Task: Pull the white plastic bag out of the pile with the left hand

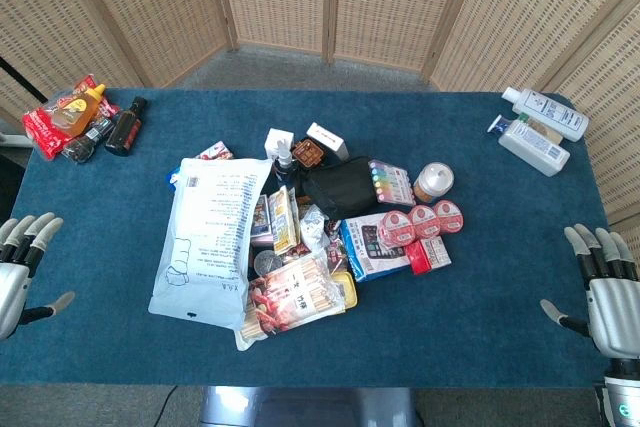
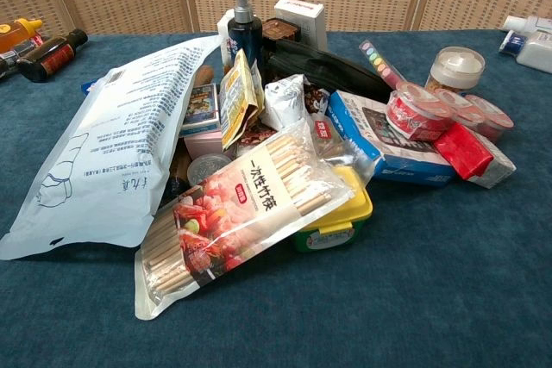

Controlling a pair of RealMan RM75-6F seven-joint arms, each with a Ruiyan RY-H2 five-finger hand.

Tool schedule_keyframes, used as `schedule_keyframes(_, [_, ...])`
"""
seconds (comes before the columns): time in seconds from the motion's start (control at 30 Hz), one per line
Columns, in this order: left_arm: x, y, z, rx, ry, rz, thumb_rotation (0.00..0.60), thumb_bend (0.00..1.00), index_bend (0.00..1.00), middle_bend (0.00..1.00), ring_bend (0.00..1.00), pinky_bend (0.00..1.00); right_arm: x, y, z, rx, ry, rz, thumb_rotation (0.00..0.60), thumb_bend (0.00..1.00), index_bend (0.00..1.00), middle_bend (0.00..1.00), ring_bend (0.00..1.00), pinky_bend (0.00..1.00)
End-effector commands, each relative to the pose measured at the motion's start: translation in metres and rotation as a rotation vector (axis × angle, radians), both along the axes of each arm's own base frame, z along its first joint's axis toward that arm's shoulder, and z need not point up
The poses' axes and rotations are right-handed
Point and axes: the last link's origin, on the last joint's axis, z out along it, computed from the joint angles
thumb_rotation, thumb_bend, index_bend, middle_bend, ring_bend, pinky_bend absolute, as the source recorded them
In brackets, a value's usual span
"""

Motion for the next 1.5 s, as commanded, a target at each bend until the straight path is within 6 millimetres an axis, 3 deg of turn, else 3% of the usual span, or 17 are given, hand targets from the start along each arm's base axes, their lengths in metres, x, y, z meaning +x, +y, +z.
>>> schedule_keyframes(0.03, [-0.002,0.000,-0.004,-0.026,-0.020,0.012,0.600,0.07,0.00,0.00,0.00,0.00,0.000,0.000,0.000,0.001,0.000,0.000,0.600,0.00,0.00,0.00,0.00,0.00])
schedule_keyframes(0.3, [-0.010,0.004,-0.026,-0.087,-0.082,0.101,0.600,0.07,0.00,0.00,0.00,0.00,0.001,-0.001,0.001,0.001,-0.012,0.005,0.600,0.00,0.00,0.00,0.00,0.00])
schedule_keyframes(0.6, [-0.011,0.015,-0.092,-0.145,-0.233,0.252,0.600,0.07,0.00,0.00,0.00,0.00,0.004,0.001,0.000,0.022,-0.024,0.022,0.600,0.00,0.00,0.00,0.00,0.00])
schedule_keyframes(1.03, [0.021,0.038,-0.147,-0.189,-0.354,0.300,0.600,0.07,0.00,0.00,0.00,0.00,0.006,0.002,-0.003,0.037,-0.022,0.033,0.600,0.00,0.00,0.00,0.00,0.00])
schedule_keyframes(1.5, [0.048,0.058,-0.184,-0.244,-0.363,0.287,0.600,0.07,0.00,0.00,0.00,0.00,0.006,0.004,0.002,0.028,-0.038,0.033,0.600,0.00,0.00,0.00,0.00,0.00])
